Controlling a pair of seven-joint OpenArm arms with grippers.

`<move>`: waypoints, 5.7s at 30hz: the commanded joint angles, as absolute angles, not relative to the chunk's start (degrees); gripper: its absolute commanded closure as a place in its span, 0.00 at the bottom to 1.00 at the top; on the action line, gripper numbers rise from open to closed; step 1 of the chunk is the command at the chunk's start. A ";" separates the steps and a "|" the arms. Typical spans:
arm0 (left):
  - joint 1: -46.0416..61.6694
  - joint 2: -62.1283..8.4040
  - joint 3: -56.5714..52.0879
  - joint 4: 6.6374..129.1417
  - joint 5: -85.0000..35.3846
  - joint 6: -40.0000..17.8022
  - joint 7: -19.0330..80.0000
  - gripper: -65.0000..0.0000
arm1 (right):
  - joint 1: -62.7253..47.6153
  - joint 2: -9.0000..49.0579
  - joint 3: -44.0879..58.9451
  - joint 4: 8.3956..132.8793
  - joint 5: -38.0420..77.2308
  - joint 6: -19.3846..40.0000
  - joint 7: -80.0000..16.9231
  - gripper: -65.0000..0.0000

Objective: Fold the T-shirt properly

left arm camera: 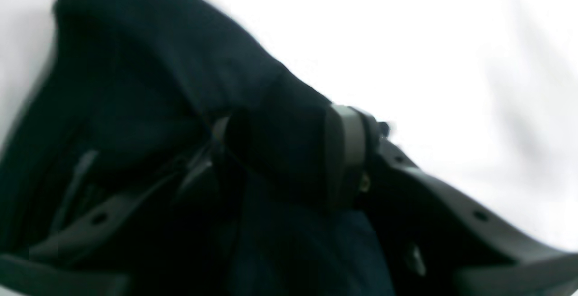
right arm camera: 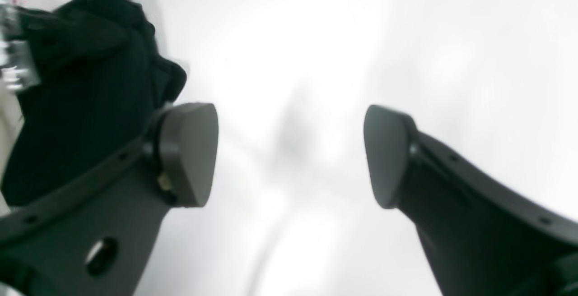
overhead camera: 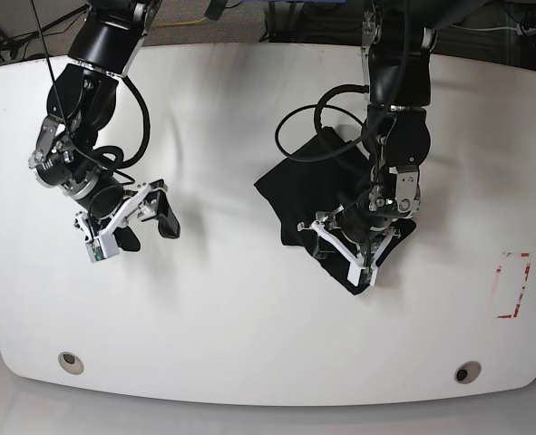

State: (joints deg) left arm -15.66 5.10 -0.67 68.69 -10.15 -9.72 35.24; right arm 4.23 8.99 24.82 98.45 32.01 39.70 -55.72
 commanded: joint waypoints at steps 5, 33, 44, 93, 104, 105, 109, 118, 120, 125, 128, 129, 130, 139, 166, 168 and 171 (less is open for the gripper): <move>-22.55 2.59 3.12 56.66 -10.68 -10.24 32.40 0.60 | 3.21 9.71 25.27 101.76 32.84 40.00 -54.73 0.27; -4.97 -5.67 11.30 97.10 -10.77 -33.36 34.33 0.60 | 0.31 9.54 25.19 107.12 32.84 40.00 -56.57 0.27; 6.81 -2.77 12.79 104.66 -10.68 -2.68 31.16 0.60 | 0.13 9.54 25.27 106.77 32.84 40.00 -56.57 0.27; 11.56 -24.13 -9.27 64.92 -1.45 -16.40 1.10 0.60 | 0.48 9.27 24.92 106.86 32.92 40.00 -58.42 0.27; 5.67 -38.64 -15.69 46.99 -1.71 -24.48 -5.93 0.60 | -0.40 7.69 24.92 107.03 32.92 40.00 -58.42 0.27; 5.67 -39.87 -15.69 45.67 -1.71 -25.01 -6.73 0.60 | -0.48 7.52 24.84 107.03 32.92 40.00 -58.42 0.27; 5.58 -42.95 -15.78 44.35 -1.89 -25.80 -7.60 0.60 | -0.66 6.29 24.84 107.03 32.92 40.00 -58.42 0.27; 8.66 -43.03 -18.51 54.46 -5.32 -25.80 -7.60 0.60 | -0.92 5.85 24.48 107.56 32.84 40.00 -58.42 0.27; 10.68 -42.68 -20.18 59.30 -8.13 -25.80 -7.60 0.60 | -1.01 5.85 24.48 109.41 32.75 40.00 -58.42 0.27; 14.20 -40.04 -20.70 71.08 -9.27 -25.36 -7.60 0.60 | 0.04 6.90 24.40 110.37 32.40 40.00 -58.33 0.27; 14.29 -35.12 -22.55 77.85 -9.01 -25.27 -7.60 0.60 | 2.24 9.01 22.81 109.58 29.85 40.00 -58.15 0.27; 14.29 -33.54 -23.43 79.43 -8.84 -24.84 -7.60 0.60 | 3.12 9.63 21.49 109.32 28.09 40.00 -57.89 0.27; 14.29 -32.22 -23.96 80.48 -8.13 -24.22 -7.60 0.60 | 4.00 9.98 20.53 109.14 26.33 40.00 -57.45 0.27; 17.27 -14.64 -18.51 97.89 6.20 -13.23 -7.60 0.60 | 0.75 11.21 17.54 110.46 8.04 40.00 -37.58 0.27; 58.33 -0.48 -13.14 111.52 10.33 -12.70 -17.80 0.61 | -38.81 4.00 27.38 107.91 11.21 40.00 -4.79 0.27; 60.88 -0.22 -13.14 111.52 10.33 -12.70 -19.38 0.61 | -41.98 3.30 27.38 108.09 11.74 40.00 -4.26 0.27; 65.19 -0.22 -13.05 111.43 10.33 -12.70 -21.49 0.61 | -46.64 2.77 27.65 108.00 11.91 40.00 -4.18 0.27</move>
State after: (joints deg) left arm 62.89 -0.19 -12.88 110.52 10.74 -12.97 -19.14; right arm -44.25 2.90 27.14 107.15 11.20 39.33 -5.02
